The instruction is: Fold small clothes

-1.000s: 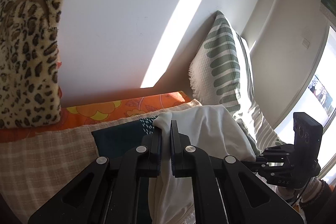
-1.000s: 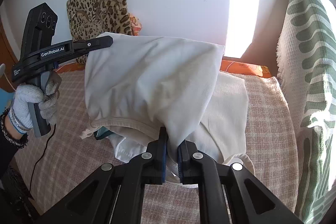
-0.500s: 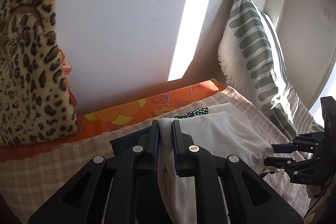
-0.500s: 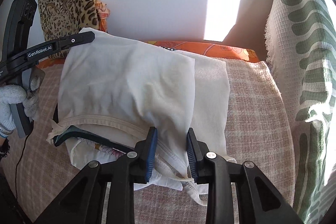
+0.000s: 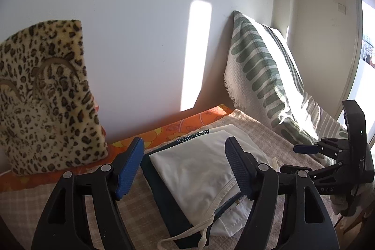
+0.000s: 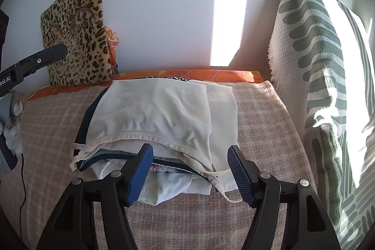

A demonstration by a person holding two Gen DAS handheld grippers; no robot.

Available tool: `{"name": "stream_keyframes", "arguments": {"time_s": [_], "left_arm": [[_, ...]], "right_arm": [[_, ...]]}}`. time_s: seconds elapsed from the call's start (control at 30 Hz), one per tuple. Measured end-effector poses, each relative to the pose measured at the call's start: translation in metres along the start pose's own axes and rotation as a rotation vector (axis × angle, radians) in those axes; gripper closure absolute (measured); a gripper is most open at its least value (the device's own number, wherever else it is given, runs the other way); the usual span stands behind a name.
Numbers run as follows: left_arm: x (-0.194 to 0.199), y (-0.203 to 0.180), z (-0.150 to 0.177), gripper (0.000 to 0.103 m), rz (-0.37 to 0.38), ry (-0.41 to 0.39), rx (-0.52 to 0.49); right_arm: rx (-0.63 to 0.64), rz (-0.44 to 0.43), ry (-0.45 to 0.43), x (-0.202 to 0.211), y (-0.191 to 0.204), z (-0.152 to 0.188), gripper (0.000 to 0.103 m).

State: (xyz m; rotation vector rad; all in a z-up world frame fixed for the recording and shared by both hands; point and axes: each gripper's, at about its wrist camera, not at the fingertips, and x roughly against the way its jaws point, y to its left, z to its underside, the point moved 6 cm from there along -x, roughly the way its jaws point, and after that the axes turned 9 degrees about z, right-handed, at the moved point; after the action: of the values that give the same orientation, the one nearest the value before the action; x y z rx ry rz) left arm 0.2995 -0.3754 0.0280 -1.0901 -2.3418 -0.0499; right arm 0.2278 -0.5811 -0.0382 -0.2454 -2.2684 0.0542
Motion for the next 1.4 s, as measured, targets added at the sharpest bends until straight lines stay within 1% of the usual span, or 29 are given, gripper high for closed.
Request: {"name": "stream_keyframes", "arguments": {"time_s": [0.07,0.27,0.47,0.63,0.83,0.93,1.03,1.1,1.17,1.27,1.33,1.4], "left_arm": [[0.017,-0.004,0.004,0.026,-0.007,-0.008,-0.001],[0.069,-0.021,0.019,0.022,-0.012,-0.036,-0.025],[0.110,-0.034,0.039,0.022,-0.025,-0.054,-0.066],[0.137,-0.039,0.056,0.021,-0.020,-0.057,-0.068],[0.162,-0.046,0.075,0.020,-0.029,-0.055,-0.087],[0.174,-0.048,0.083,0.018,-0.028,-0.059,-0.094],[0.185,-0.049,0.094,0.011,-0.037,-0.056,-0.093],[0.191,-0.051,0.101,0.004,-0.048,-0.057,-0.102],[0.196,-0.052,0.110,0.004,-0.060,-0.056,-0.113],[0.199,-0.055,0.125,0.003,-0.062,-0.027,-0.122],[0.200,-0.055,0.133,0.003,-0.075,-0.012,-0.123],[0.202,-0.055,0.140,0.003,-0.068,-0.005,-0.112]], "right_arm": [[-0.016,0.004,-0.020,0.015,0.005,0.002,0.031],[-0.032,0.021,-0.078,0.057,0.026,0.013,0.024],[-0.047,0.020,-0.113,0.089,0.049,0.032,0.019],[-0.073,0.029,-0.128,0.107,0.060,0.047,0.014],[-0.108,0.069,-0.142,0.123,0.066,0.066,0.011],[-0.126,0.092,-0.142,0.129,0.069,0.075,0.011],[-0.151,0.111,-0.131,0.132,0.070,0.084,0.004],[-0.170,0.131,-0.133,0.136,0.069,0.091,0.003],[-0.183,0.150,-0.136,0.139,0.068,0.096,0.003],[-0.210,0.170,-0.148,0.145,0.068,0.101,0.000],[-0.224,0.178,-0.157,0.147,0.068,0.104,0.000],[-0.233,0.193,-0.168,0.150,0.069,0.106,0.000]]}}
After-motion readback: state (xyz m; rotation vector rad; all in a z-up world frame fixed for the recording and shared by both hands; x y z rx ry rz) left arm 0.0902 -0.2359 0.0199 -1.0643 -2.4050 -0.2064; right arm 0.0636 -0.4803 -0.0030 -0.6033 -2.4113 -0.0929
